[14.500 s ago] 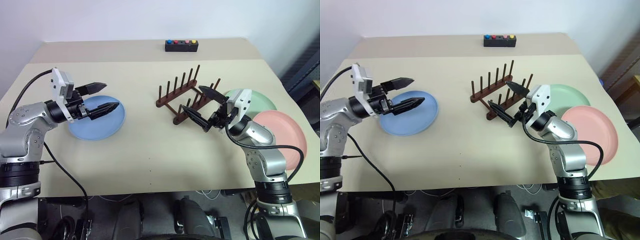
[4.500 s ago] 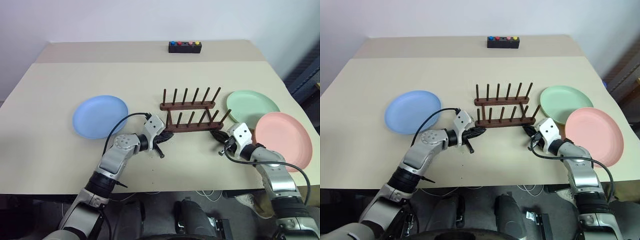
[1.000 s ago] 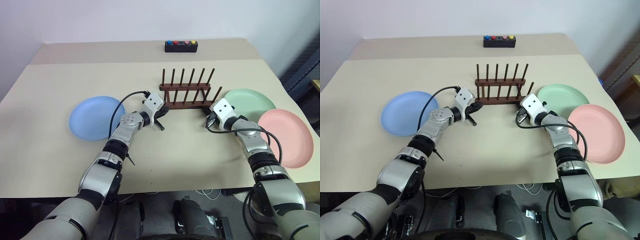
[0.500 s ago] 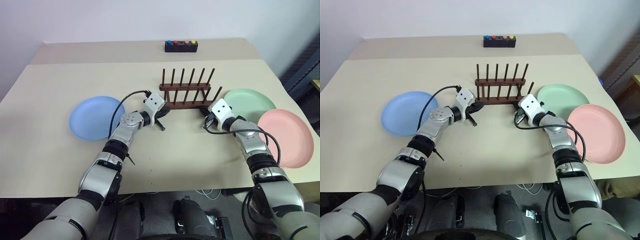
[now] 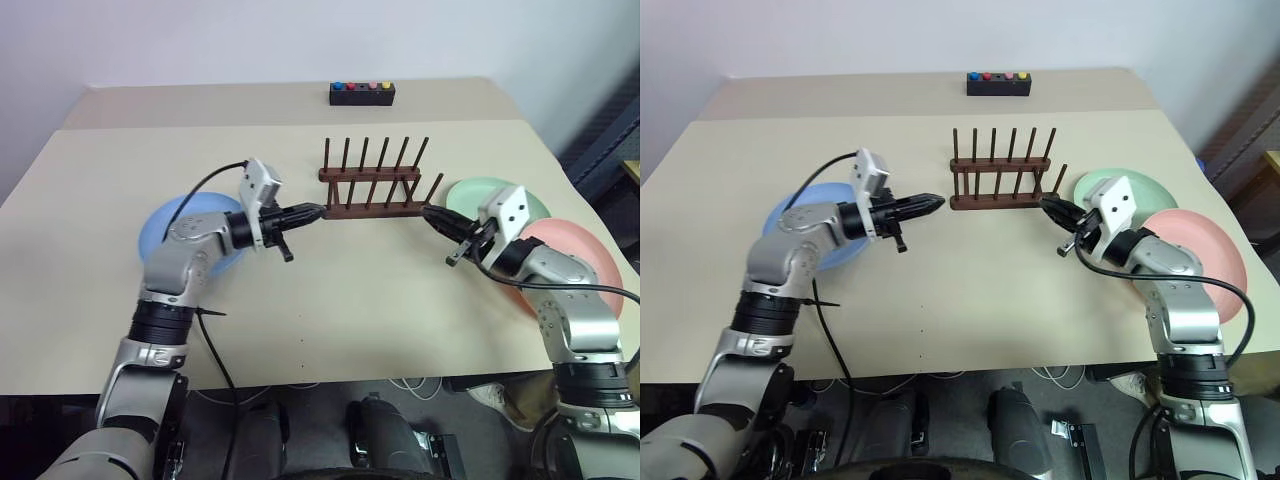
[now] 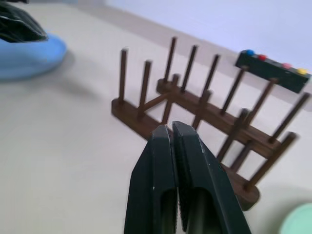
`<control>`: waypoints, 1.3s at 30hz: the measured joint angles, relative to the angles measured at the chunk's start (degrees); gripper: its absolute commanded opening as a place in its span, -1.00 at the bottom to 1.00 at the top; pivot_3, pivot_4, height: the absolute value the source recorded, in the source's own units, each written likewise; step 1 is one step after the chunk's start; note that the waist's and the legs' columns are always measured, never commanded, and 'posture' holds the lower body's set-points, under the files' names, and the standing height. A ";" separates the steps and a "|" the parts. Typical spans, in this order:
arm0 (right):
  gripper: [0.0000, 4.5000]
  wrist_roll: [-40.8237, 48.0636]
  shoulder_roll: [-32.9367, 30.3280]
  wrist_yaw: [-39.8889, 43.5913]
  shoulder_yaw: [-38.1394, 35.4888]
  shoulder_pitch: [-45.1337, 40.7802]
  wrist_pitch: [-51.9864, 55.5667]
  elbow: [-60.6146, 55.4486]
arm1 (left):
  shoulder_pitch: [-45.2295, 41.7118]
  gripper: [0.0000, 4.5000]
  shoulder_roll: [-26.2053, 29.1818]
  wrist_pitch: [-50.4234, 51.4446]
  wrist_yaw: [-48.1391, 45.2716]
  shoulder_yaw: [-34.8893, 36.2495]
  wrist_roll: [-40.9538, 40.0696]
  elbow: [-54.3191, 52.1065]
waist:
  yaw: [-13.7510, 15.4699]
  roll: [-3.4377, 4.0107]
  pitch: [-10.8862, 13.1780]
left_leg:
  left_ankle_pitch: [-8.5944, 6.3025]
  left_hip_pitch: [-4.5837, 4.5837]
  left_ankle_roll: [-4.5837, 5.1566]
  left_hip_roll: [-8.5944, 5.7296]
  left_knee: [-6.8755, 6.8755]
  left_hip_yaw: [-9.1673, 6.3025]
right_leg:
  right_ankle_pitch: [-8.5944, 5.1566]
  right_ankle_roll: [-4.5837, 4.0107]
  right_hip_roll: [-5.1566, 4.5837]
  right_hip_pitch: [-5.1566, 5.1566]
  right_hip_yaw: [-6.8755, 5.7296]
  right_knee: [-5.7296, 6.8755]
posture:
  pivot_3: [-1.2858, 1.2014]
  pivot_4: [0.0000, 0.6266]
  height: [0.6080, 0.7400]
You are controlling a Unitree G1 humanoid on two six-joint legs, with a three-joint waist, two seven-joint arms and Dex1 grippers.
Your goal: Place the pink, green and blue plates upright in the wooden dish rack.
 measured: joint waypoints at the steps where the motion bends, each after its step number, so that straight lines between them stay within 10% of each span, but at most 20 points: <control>1: -0.14 0.95 -0.18 0.04 -0.90 0.67 0.94 -0.82 | -0.01 -0.18 0.64 0.67 -1.12 0.01 -1.09 -0.76 | 0.12 -0.01 0.00 | 0.00 -0.03 0.01 0.00 0.00 0.00 | 0.00 0.00 0.00 -0.01 -0.01 -0.03 | 0.03 -0.52 1.00; 7: 0.99 2.57 -3.44 -0.18 -4.71 4.52 3.09 -4.25 | -0.01 0.98 2.47 0.59 -4.92 -0.52 -2.03 -1.64 | 0.13 -0.02 0.01 | -0.02 -0.04 0.03 -0.02 0.00 0.00 | -0.01 0.01 -0.01 -0.01 -0.01 -0.05 | 0.03 -0.52 1.00; 39: 0.99 0.70 -13.18 -4.91 -18.22 28.06 23.33 -11.93 | -3.66 0.98 4.10 -13.12 -19.54 -1.77 -4.55 -0.34 | -0.02 -0.03 0.02 | -0.06 -0.03 0.10 -0.03 0.01 0.00 | -0.02 0.01 0.01 -0.01 0.05 -0.09 | 0.03 -0.52 1.00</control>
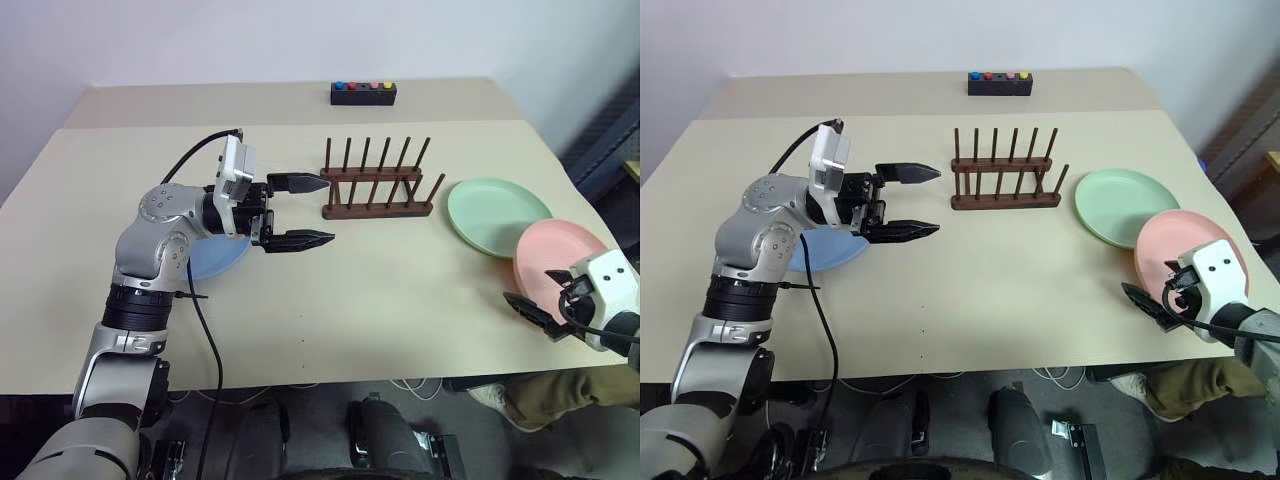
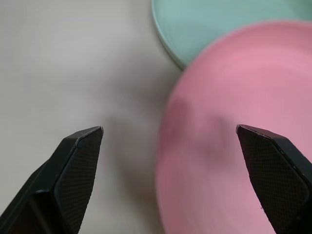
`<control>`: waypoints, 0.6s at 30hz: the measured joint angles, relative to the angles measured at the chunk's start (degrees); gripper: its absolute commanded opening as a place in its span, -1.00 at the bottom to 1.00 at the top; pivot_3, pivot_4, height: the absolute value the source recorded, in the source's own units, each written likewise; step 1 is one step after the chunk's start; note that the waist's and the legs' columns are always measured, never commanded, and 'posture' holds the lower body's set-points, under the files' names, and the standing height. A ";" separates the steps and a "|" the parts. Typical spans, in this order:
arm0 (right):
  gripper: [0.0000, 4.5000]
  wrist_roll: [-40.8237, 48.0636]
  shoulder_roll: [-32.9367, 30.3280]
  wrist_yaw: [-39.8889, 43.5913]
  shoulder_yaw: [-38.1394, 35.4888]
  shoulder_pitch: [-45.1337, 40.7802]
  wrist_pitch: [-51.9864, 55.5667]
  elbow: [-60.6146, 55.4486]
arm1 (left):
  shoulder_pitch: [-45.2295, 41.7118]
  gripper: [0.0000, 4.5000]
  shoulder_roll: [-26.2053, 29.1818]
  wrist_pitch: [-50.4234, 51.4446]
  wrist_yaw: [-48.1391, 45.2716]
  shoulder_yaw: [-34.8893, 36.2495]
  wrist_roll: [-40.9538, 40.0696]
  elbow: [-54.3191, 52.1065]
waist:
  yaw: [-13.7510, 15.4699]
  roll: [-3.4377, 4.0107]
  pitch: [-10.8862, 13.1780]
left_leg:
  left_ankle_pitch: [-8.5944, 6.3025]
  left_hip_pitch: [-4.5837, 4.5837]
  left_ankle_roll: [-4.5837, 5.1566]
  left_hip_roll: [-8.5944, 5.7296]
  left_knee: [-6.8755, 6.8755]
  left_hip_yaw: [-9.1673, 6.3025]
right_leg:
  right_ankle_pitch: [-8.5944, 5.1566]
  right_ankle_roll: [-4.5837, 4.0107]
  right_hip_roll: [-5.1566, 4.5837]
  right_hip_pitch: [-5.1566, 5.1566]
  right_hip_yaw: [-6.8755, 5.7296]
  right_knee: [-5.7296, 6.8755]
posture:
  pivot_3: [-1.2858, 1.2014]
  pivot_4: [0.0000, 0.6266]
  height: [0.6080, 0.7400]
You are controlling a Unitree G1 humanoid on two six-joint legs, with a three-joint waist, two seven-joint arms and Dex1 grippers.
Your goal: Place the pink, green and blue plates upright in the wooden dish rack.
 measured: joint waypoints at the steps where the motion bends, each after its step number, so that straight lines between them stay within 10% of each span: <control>1: 0.99 0.13 -0.01 -0.02 0.00 -0.03 1.05 0.00 | 0.01 0.98 -0.11 -0.10 -0.02 -0.17 0.11 0.00 | 0.05 0.00 0.00 | 0.00 0.00 0.00 0.00 0.00 0.00 | 0.00 0.00 0.00 0.00 0.00 0.00 | 0.03 -0.52 1.00; 9: 0.99 -0.67 -0.24 -0.88 2.14 -1.98 4.10 0.14 | 0.73 0.98 -0.31 -0.90 0.14 -1.06 0.60 0.00 | 0.06 0.00 0.00 | -0.01 -0.01 0.01 0.00 0.00 -0.01 | 0.00 0.00 0.00 0.00 0.00 -0.02 | 0.03 -0.52 1.00; 12: 0.65 -0.78 -0.33 -1.35 2.46 -3.62 5.09 1.61 | 1.56 1.00 -0.31 -0.90 0.57 -1.09 0.61 -0.07 | 0.03 0.00 0.00 | -0.01 -0.01 0.01 -0.01 0.00 0.00 | 0.00 0.01 -0.01 0.00 0.01 -0.03 | 0.03 -0.52 1.00; 18: -0.67 -1.45 -1.32 -1.51 3.34 -5.82 5.99 3.33 | 2.24 1.00 -0.33 -0.99 1.33 -1.18 0.95 -0.10 | 0.05 0.00 0.00 | -0.01 -0.01 0.02 -0.01 0.00 0.01 | 0.00 0.01 -0.01 0.00 0.01 -0.04 | 0.03 -0.52 1.00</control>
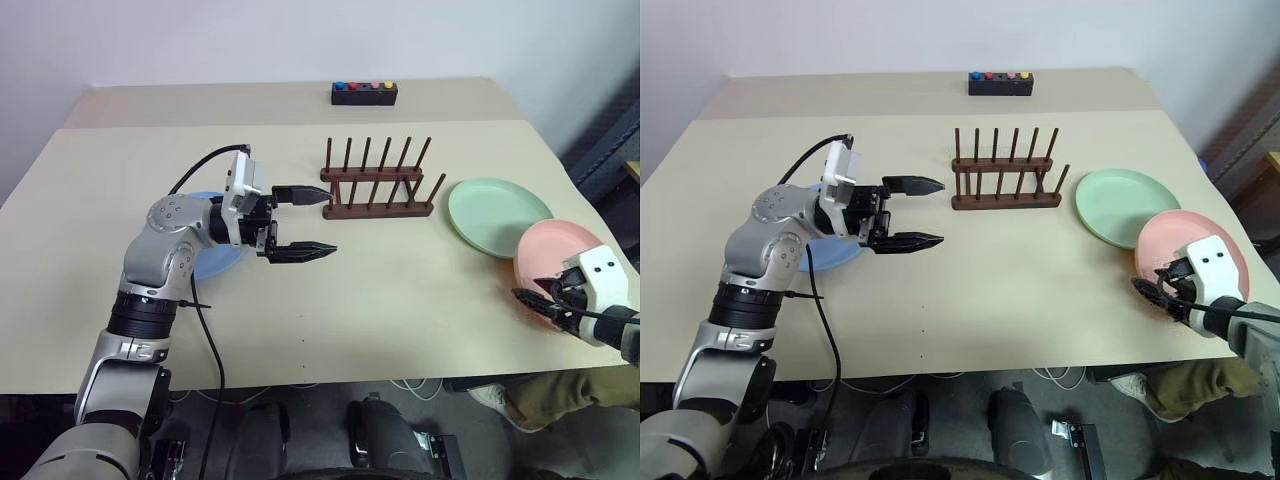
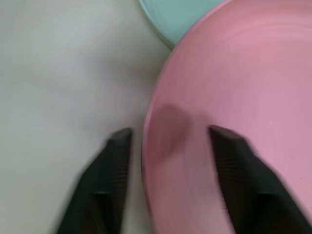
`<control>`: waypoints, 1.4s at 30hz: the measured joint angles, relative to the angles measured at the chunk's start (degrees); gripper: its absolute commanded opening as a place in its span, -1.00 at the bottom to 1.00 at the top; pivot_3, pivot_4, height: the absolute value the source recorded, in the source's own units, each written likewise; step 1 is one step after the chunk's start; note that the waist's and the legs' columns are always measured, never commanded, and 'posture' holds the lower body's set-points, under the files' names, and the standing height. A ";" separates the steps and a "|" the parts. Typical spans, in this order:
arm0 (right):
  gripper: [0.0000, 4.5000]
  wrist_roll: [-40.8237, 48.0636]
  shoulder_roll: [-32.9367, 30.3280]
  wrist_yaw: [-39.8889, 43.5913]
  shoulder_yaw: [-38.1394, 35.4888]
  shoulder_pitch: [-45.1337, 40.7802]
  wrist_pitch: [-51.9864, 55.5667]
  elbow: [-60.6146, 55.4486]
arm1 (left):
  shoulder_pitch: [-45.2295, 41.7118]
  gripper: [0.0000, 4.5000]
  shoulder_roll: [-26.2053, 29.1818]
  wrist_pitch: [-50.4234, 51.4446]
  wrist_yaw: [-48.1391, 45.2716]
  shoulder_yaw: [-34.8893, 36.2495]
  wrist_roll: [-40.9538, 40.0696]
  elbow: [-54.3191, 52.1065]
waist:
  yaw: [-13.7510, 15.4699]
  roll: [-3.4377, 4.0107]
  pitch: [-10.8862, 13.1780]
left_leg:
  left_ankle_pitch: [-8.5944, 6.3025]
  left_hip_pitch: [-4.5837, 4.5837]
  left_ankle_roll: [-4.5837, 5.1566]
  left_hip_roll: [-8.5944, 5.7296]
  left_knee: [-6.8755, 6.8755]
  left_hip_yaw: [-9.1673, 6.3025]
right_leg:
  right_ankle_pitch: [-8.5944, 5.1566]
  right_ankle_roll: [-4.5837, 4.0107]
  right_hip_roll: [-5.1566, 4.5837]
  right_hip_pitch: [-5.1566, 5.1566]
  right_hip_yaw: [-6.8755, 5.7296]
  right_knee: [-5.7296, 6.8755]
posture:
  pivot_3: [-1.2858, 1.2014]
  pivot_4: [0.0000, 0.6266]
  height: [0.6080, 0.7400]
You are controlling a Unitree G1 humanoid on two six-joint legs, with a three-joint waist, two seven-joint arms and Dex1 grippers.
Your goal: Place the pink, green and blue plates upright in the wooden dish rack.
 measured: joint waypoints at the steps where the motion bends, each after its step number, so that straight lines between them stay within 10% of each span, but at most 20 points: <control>1: -0.86 -0.27 0.01 -0.20 0.61 -0.26 0.01 0.26 | 0.00 1.00 -0.06 -0.01 0.16 0.00 0.00 -0.06 | 0.00 0.00 0.00 | 0.00 0.00 0.00 0.00 0.00 0.00 | 0.00 0.00 0.00 0.00 0.00 0.00 | 0.03 -0.52 1.00; 42: -0.99 -0.17 -6.46 0.22 -3.75 -14.34 0.23 5.76 | -0.31 1.00 -1.30 2.70 3.39 2.12 -2.53 0.68 | 0.00 -0.02 -0.01 | 0.00 0.00 0.00 0.01 -0.01 -0.01 | 0.00 0.00 0.02 -0.01 0.00 0.01 | 0.03 -0.52 1.00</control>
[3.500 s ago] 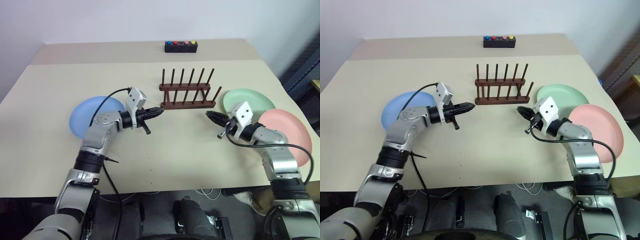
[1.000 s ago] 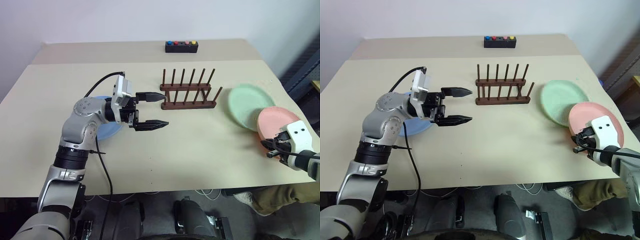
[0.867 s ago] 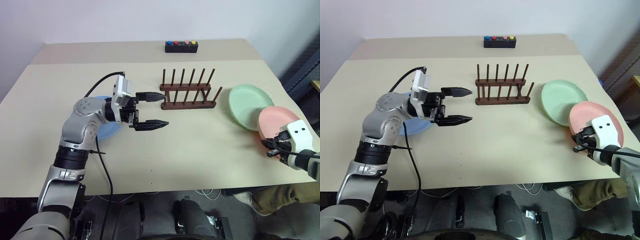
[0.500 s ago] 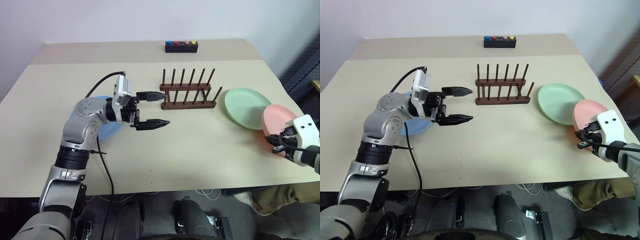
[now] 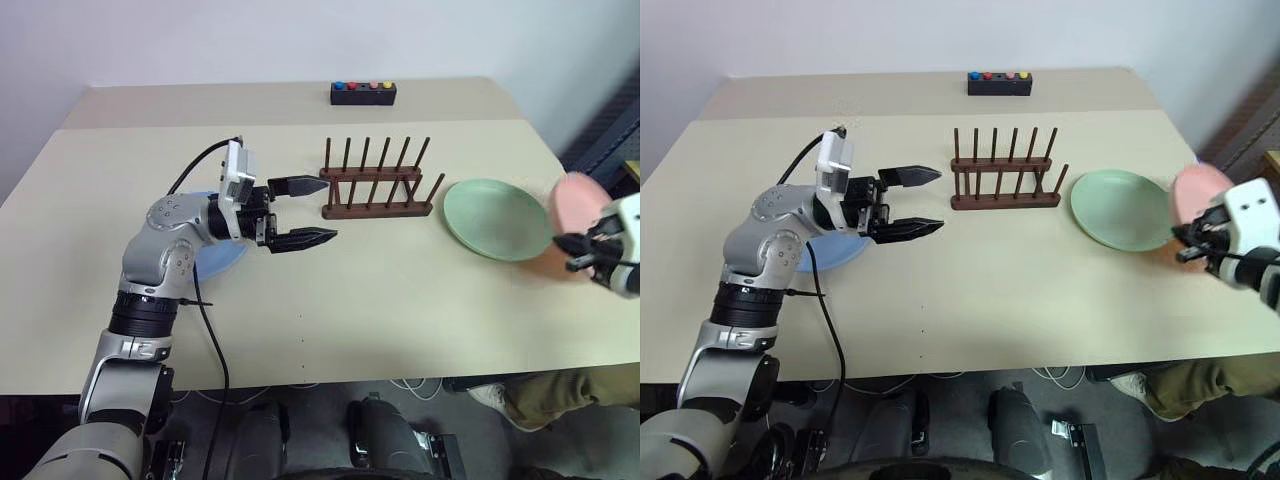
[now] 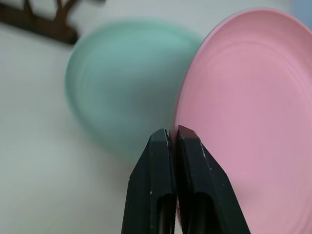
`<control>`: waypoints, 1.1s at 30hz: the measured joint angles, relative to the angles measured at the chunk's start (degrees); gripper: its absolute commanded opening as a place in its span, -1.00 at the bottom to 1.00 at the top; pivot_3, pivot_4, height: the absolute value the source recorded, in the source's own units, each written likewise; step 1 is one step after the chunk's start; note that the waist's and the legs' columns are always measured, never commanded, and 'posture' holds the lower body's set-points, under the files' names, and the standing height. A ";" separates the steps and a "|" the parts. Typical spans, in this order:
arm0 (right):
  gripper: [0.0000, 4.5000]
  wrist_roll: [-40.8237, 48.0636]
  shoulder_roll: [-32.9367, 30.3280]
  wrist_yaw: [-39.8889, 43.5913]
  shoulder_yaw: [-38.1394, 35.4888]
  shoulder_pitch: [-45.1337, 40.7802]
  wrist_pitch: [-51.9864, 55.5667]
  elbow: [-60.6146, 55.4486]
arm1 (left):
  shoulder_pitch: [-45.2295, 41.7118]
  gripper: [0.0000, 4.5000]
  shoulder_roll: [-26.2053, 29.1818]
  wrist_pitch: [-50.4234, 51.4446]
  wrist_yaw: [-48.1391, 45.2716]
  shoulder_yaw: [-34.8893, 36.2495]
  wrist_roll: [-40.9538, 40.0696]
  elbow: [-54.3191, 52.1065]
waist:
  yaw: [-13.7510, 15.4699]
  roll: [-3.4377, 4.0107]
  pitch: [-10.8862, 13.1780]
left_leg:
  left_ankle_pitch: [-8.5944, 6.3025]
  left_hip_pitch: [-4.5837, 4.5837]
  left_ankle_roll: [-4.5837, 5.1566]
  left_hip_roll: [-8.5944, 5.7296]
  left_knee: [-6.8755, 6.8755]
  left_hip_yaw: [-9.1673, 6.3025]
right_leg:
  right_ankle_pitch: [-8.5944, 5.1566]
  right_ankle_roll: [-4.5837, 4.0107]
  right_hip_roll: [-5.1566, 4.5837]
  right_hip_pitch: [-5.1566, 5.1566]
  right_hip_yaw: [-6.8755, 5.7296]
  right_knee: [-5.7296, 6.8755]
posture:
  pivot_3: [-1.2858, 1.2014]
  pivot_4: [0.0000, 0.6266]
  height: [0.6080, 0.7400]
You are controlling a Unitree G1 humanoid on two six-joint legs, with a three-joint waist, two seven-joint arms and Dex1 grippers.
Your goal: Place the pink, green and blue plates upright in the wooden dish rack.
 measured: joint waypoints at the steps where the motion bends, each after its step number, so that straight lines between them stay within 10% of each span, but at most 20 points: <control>1: -0.99 0.41 0.05 -0.08 -0.05 -1.10 -0.09 0.02 | -0.06 1.00 -0.26 0.08 0.40 0.04 0.00 0.19 | -0.01 0.00 0.00 | 0.00 0.00 0.00 0.00 0.00 0.00 | 0.00 0.00 0.00 0.00 0.00 0.00 | 0.03 -0.52 1.00; 33: -0.99 21.79 12.65 12.00 2.77 -48.84 5.29 42.38 | 4.19 1.00 -0.53 1.43 13.87 2.13 1.60 -5.93 | -0.11 0.05 0.03 | 0.00 -0.09 0.01 0.01 -0.07 0.09 | 0.02 -0.01 -0.03 -0.13 0.01 0.02 | 0.03 -0.52 1.00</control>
